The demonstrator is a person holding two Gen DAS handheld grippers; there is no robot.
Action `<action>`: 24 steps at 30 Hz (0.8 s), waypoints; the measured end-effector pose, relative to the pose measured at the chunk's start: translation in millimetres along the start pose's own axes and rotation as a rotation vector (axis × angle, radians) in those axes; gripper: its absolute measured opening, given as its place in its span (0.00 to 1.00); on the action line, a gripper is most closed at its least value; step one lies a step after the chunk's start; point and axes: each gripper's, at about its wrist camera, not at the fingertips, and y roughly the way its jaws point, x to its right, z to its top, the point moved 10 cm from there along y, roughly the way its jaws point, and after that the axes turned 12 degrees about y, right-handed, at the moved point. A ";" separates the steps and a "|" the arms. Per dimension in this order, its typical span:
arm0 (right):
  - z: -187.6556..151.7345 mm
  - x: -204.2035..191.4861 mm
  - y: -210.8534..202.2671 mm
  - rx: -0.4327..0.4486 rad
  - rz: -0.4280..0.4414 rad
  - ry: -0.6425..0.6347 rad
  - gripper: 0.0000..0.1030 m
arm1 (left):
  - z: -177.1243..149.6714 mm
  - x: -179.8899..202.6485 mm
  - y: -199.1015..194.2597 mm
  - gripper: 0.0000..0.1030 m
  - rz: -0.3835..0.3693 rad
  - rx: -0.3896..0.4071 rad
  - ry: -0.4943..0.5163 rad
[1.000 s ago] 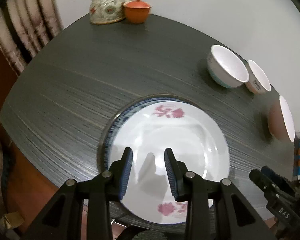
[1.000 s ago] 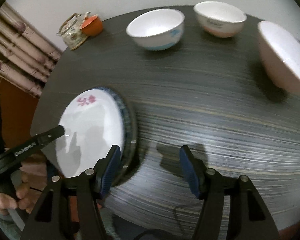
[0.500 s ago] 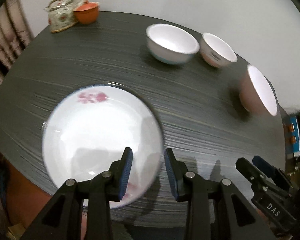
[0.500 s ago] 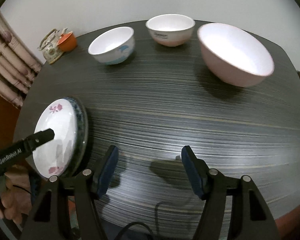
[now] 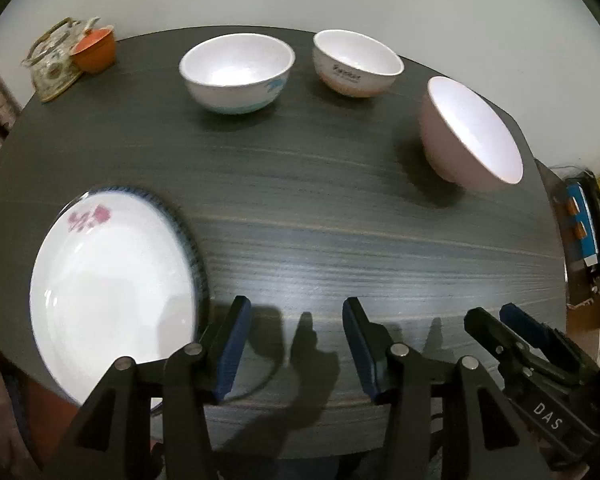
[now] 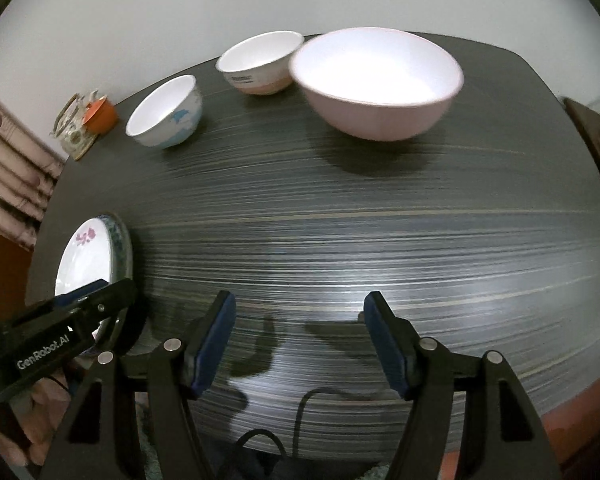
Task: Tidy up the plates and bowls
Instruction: 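Move both tools toward the large pink-rimmed white bowl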
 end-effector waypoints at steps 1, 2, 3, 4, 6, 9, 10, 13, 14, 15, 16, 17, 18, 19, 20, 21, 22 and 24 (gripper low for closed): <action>1.6 5.9 -0.5 -0.002 0.001 0.014 0.62 | 5.0 1.5 1.4 0.47 0.001 0.000 0.004; 4.4 11.9 -1.2 -0.002 0.002 0.028 0.62 | 11.6 3.7 3.0 0.47 0.005 0.003 0.011; 8.4 17.8 -1.8 0.002 -0.002 0.037 0.62 | 16.9 6.5 4.0 0.47 0.008 0.005 0.017; 12.6 22.9 -2.2 0.007 -0.008 0.045 0.62 | 21.4 8.8 4.1 0.47 0.009 0.007 0.023; 22.2 33.0 -4.2 0.019 -0.009 0.067 0.62 | 32.2 16.4 5.4 0.49 0.000 0.013 0.033; 39.2 45.2 -6.8 0.042 -0.010 0.095 0.63 | 47.5 26.6 7.5 0.55 -0.012 0.015 0.036; 48.4 51.1 -8.1 0.051 -0.011 0.111 0.64 | 54.8 30.8 8.3 0.55 -0.015 0.017 0.043; 71.7 61.5 -11.7 0.073 -0.009 0.139 0.64 | 69.8 38.5 7.8 0.56 -0.016 0.030 0.060; 79.2 63.4 -12.7 0.082 -0.010 0.144 0.65 | 74.4 41.4 7.7 0.56 -0.021 0.033 0.065; 85.7 64.8 -13.3 0.090 -0.011 0.147 0.65 | 78.0 43.9 7.5 0.56 -0.024 0.035 0.067; 90.9 66.2 -13.5 0.095 -0.012 0.149 0.65 | 82.9 46.6 7.8 0.56 -0.028 0.037 0.069; 99.4 68.5 -14.0 0.102 -0.010 0.155 0.66 | 89.1 49.8 8.4 0.56 -0.032 0.042 0.070; 105.6 70.1 -14.0 0.106 -0.008 0.160 0.66 | 92.3 54.1 6.8 0.56 -0.034 0.046 0.072; 115.0 72.3 -14.2 0.115 -0.008 0.163 0.66 | 98.7 57.6 8.2 0.56 -0.036 0.049 0.072; 120.2 74.3 -14.0 0.121 -0.011 0.164 0.67 | 102.6 60.0 8.9 0.56 -0.038 0.050 0.071; 128.2 76.3 -13.6 0.128 -0.015 0.166 0.67 | 108.1 64.0 11.1 0.56 -0.041 0.053 0.071; 133.6 77.3 -12.9 0.132 -0.014 0.166 0.67 | 115.2 68.6 13.6 0.56 -0.044 0.055 0.074; 142.8 78.7 -9.3 0.133 -0.016 0.170 0.68 | 123.1 72.8 17.9 0.56 -0.047 0.056 0.079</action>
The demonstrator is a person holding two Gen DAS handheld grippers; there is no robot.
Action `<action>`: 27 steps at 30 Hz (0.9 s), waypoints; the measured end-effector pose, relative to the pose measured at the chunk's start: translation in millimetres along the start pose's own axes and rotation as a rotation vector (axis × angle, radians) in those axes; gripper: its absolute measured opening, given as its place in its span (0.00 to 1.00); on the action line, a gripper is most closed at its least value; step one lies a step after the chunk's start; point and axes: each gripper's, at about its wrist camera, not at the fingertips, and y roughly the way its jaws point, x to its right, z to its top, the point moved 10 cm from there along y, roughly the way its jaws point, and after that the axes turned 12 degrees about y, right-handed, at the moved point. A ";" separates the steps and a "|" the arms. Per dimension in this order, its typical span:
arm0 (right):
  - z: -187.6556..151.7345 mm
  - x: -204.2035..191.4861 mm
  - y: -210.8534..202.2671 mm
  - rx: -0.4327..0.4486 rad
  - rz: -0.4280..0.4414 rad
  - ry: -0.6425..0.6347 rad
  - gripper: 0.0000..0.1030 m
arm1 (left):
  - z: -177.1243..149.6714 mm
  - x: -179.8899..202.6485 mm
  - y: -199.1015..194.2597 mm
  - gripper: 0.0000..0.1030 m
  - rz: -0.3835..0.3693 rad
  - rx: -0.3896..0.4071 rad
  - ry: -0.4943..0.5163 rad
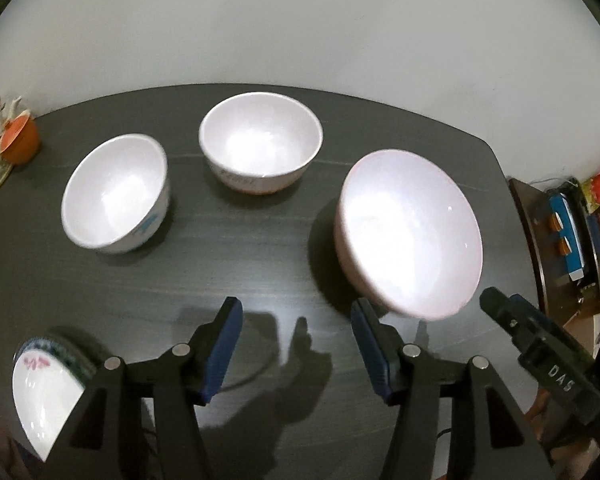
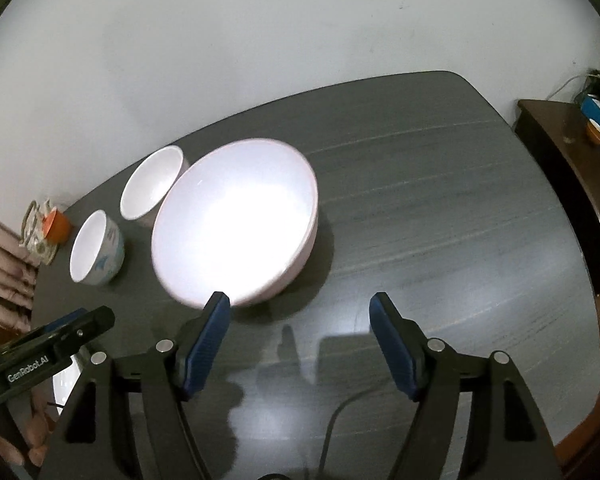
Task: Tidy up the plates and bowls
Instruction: 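Move both tools toward the large pink-rimmed white bowl, then grasp the rim of the pink-rimmed bowl with both tools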
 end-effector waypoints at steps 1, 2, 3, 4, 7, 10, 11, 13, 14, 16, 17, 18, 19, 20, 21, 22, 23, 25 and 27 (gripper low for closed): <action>3.0 0.0 2.0 0.001 0.000 0.000 0.68 | 4.1 1.6 2.9 0.56 0.000 0.001 -0.001; 6.9 -0.5 5.3 0.004 -0.004 -0.001 0.68 | 7.4 2.4 5.7 0.56 0.000 -0.001 -0.005; 9.2 0.0 8.1 0.006 -0.011 -0.001 0.68 | 10.1 4.0 8.6 0.56 -0.002 -0.005 -0.011; 12.2 0.6 12.9 0.004 -0.022 0.002 0.68 | 13.6 5.4 13.3 0.56 -0.009 -0.010 -0.015; 17.8 1.4 24.3 -0.006 -0.029 0.002 0.68 | 22.9 5.9 29.6 0.56 -0.005 -0.025 -0.032; 20.4 1.5 36.8 -0.017 -0.044 -0.003 0.68 | 26.4 4.1 44.8 0.56 0.002 -0.043 -0.055; 21.6 2.9 40.1 -0.023 -0.050 0.000 0.68 | 27.1 2.3 48.7 0.56 -0.001 -0.050 -0.062; 22.5 2.7 48.9 -0.037 -0.049 0.004 0.68 | 29.1 1.2 57.7 0.56 0.005 -0.063 -0.065; 21.3 2.6 53.2 -0.044 -0.054 0.008 0.68 | 27.9 -0.2 60.7 0.56 0.009 -0.072 -0.066; 22.0 4.3 60.0 -0.058 -0.060 0.014 0.68 | 27.9 0.1 66.2 0.56 0.005 -0.080 -0.068; 21.8 4.4 63.3 -0.062 -0.063 0.014 0.68 | 29.0 -0.1 69.6 0.56 0.006 -0.084 -0.068; 21.1 5.2 65.3 -0.064 -0.066 0.013 0.68 | 30.7 -0.2 72.5 0.56 0.010 -0.086 -0.068; 20.5 5.6 69.3 -0.070 -0.073 0.014 0.68 | 31.3 0.1 74.0 0.56 0.010 -0.087 -0.069; 20.3 5.2 72.1 -0.076 -0.075 0.013 0.68 | 32.5 1.1 75.9 0.56 0.004 -0.087 -0.070; 21.9 5.5 75.0 -0.081 -0.073 0.012 0.68 | 33.9 1.8 77.7 0.56 0.003 -0.086 -0.069; 21.8 5.3 77.4 -0.086 -0.073 0.013 0.68 | 34.9 2.2 79.9 0.56 0.006 -0.088 -0.066; 20.4 3.0 78.5 -0.089 -0.075 0.014 0.68 | 36.7 2.3 81.6 0.56 0.007 -0.089 -0.065; 20.3 -0.5 82.2 -0.092 -0.075 0.013 0.66 | 37.1 2.8 84.7 0.56 0.010 -0.095 -0.064; 20.0 -2.6 86.2 -0.101 -0.074 0.014 0.63 | 36.5 3.7 87.2 0.56 0.001 -0.103 -0.067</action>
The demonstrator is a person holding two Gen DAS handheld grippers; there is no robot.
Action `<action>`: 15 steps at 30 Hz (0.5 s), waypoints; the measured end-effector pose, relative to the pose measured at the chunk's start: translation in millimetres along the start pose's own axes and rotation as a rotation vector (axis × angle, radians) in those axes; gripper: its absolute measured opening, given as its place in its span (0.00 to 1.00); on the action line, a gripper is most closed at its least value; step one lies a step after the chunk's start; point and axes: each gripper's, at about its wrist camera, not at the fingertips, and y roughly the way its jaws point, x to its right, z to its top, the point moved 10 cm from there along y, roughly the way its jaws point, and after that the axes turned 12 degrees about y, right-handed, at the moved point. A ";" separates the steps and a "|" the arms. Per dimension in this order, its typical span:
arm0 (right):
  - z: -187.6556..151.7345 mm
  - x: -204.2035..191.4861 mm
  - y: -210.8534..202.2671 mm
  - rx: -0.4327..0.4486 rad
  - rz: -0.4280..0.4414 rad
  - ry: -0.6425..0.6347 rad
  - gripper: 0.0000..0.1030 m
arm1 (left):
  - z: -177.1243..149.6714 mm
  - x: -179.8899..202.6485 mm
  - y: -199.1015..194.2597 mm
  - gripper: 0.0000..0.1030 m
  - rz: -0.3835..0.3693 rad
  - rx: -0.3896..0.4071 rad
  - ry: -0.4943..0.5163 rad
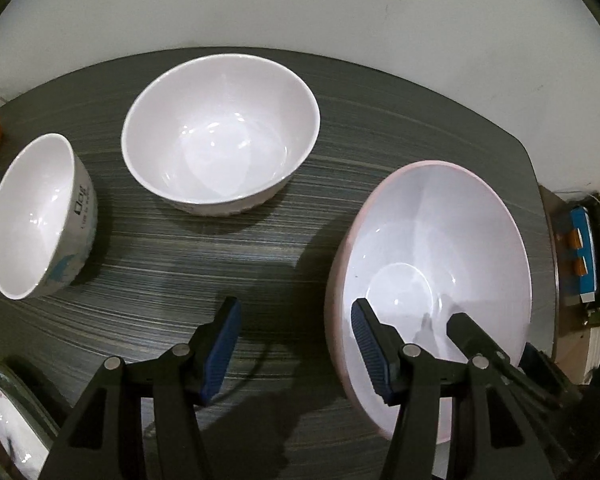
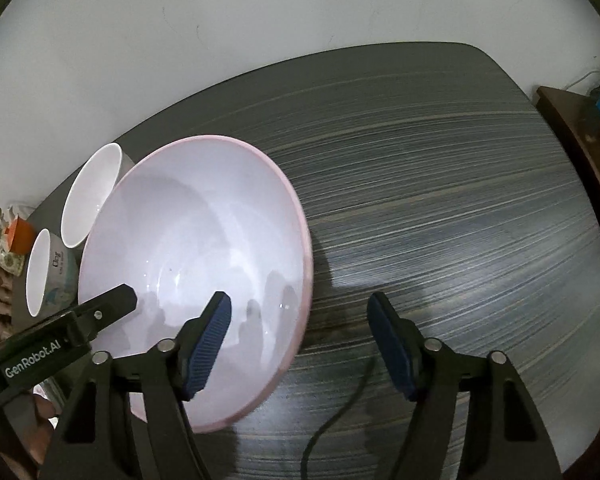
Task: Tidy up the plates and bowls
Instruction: 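Grasp the rim of the pink-rimmed bowl with both tools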
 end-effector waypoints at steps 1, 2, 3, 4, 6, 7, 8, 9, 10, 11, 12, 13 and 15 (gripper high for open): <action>0.1 -1.1 1.8 -0.006 0.001 0.003 0.60 | -0.1 0.4 1.2 0.56 -0.001 -0.003 0.001; 0.2 -1.9 3.2 -0.009 0.004 0.005 0.60 | -0.2 -0.1 2.7 0.56 0.000 -0.007 0.003; 0.3 -1.9 4.7 -0.012 0.004 0.006 0.58 | -0.2 -0.2 4.3 0.56 0.003 -0.011 0.004; 0.1 -1.8 6.3 -0.017 0.005 0.009 0.56 | 0.0 -0.1 5.8 0.56 0.002 -0.014 0.007; -2.3 -2.8 6.4 -0.021 0.009 0.017 0.54 | -0.4 2.7 9.4 0.56 0.000 -0.017 0.011; -2.9 -2.9 7.4 -0.025 0.009 0.021 0.50 | 0.0 2.6 10.1 0.56 0.001 -0.016 0.013; -3.4 -2.4 8.7 -0.030 0.010 0.027 0.47 | -0.1 2.6 10.5 0.55 0.005 -0.014 0.018; -3.9 -1.6 10.0 -0.035 0.011 0.034 0.45 | -0.4 3.0 10.8 0.46 0.006 -0.014 0.024; -5.0 -1.4 11.4 -0.041 0.011 0.037 0.40 | -1.0 3.6 11.3 0.40 0.000 -0.015 0.027; -5.1 -1.7 12.6 -0.044 0.009 0.036 0.35 | -1.8 5.3 11.8 0.32 -0.016 -0.018 0.026; -6.8 -2.9 13.5 -0.048 0.008 0.034 0.32 | -2.6 7.2 12.2 0.29 -0.029 -0.019 0.025; -9.0 -4.1 14.4 -0.053 0.010 0.032 0.26 | -3.1 8.8 11.8 0.27 -0.034 -0.017 0.028; -10.3 -5.9 14.9 -0.055 0.015 0.035 0.18 | -4.0 11.7 8.2 0.20 -0.030 -0.004 0.047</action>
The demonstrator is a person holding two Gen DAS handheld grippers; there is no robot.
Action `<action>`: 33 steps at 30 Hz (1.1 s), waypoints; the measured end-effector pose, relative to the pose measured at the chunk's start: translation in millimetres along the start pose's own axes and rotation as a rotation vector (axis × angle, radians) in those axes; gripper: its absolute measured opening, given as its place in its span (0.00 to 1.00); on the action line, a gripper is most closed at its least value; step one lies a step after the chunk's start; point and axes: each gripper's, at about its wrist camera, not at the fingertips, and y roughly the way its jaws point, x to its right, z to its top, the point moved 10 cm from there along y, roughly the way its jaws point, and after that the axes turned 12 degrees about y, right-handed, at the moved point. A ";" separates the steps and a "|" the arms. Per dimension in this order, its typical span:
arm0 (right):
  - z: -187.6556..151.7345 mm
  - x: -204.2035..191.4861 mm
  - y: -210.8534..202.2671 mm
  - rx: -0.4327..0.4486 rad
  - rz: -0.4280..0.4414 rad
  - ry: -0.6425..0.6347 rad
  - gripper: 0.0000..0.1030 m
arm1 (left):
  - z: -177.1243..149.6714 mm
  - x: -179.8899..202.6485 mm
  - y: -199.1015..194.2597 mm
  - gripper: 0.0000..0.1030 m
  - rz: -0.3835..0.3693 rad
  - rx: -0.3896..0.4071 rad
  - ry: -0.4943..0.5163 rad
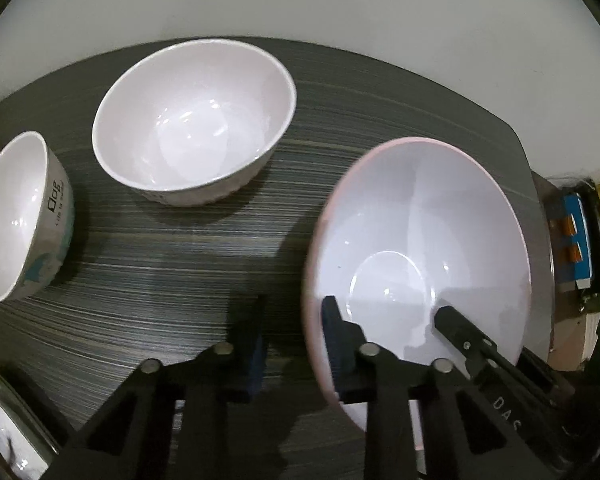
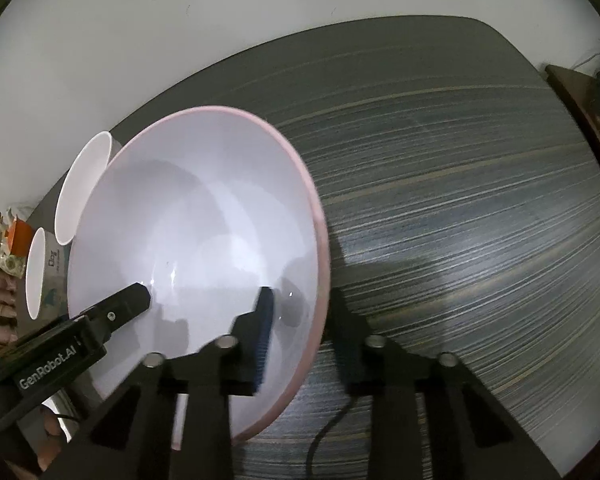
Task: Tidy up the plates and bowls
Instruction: 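Grasp the rim of the pink-rimmed bowl with both tools, then lift the pink-rimmed bowl and carry it across the table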
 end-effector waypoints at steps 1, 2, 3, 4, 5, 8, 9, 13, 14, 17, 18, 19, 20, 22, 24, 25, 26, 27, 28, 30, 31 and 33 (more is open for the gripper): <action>-1.3 -2.0 -1.1 0.000 0.005 -0.004 0.16 | -0.3 3.6 -1.7 0.19 -0.006 0.005 0.010; -1.1 -0.2 -4.2 0.005 0.001 -0.006 0.16 | 0.5 6.8 -4.4 0.19 -0.015 0.012 0.019; -1.2 -0.2 -5.0 0.005 0.002 -0.006 0.16 | -0.1 7.5 -6.6 0.18 -0.007 0.015 0.024; -3.3 -1.3 -6.9 0.003 0.006 -0.005 0.16 | -1.3 7.7 -8.7 0.18 -0.002 0.016 0.026; -5.8 -2.5 -8.8 0.003 0.010 -0.006 0.15 | -2.6 8.0 -10.9 0.18 -0.005 0.018 0.025; -9.2 -1.3 -14.9 0.006 0.008 -0.003 0.15 | -10.0 10.0 -17.7 0.18 -0.013 0.022 0.017; -13.4 -1.4 -16.1 0.005 0.010 -0.001 0.15 | -12.5 10.2 -20.6 0.18 -0.010 0.024 0.018; -28.1 -2.5 -25.0 -0.004 0.022 0.008 0.15 | -25.1 11.5 -35.7 0.18 0.011 0.041 0.027; -29.6 -2.6 -30.4 -0.004 0.022 0.007 0.15 | -29.5 10.2 -39.7 0.18 0.013 0.042 0.024; -42.4 -5.6 -41.0 -0.002 0.031 0.003 0.15 | -44.8 6.7 -54.0 0.18 0.016 0.046 0.010; -46.4 -6.3 -43.0 -0.003 0.035 0.002 0.15 | -49.7 5.6 -57.6 0.18 0.019 0.049 0.006; -54.1 -7.7 -47.1 -0.006 0.039 0.000 0.16 | -55.3 4.8 -61.0 0.18 0.022 0.051 0.002; -57.2 -7.5 -48.5 -0.009 0.041 -0.004 0.16 | -64.4 2.3 -65.8 0.18 0.024 0.053 -0.004; -68.2 -4.2 -50.1 -0.013 0.052 -0.011 0.16 | -80.1 -0.1 -73.4 0.18 0.025 0.050 -0.013; -81.6 -8.5 -55.6 -0.016 0.057 -0.017 0.16 | -86.0 3.0 -75.4 0.18 0.025 0.044 -0.018; -85.9 -9.1 -57.7 -0.016 0.059 -0.019 0.16 | -91.3 2.6 -78.6 0.18 0.022 0.045 -0.024; -94.4 -10.9 -62.2 -0.016 0.061 -0.025 0.16 | -97.9 -2.0 -84.5 0.18 0.021 0.048 -0.030; -98.9 -11.8 -65.2 -0.016 0.063 -0.032 0.16 | -103.4 -3.4 -88.2 0.18 0.022 0.054 -0.033; -107.7 -15.6 -69.6 -0.014 0.067 -0.036 0.16 | -107.2 -2.9 -90.0 0.18 0.024 0.056 -0.037; -117.8 -20.6 -74.4 -0.012 0.075 -0.046 0.16 | -117.4 -6.2 -94.7 0.18 0.028 0.058 -0.048; -123.5 -21.3 -76.0 -0.014 0.080 -0.049 0.16 | -119.2 0.3 -92.1 0.18 0.028 0.059 -0.053; -134.7 -19.1 -82.0 -0.021 0.085 -0.054 0.16 | -128.7 -5.7 -95.5 0.18 0.023 0.059 -0.068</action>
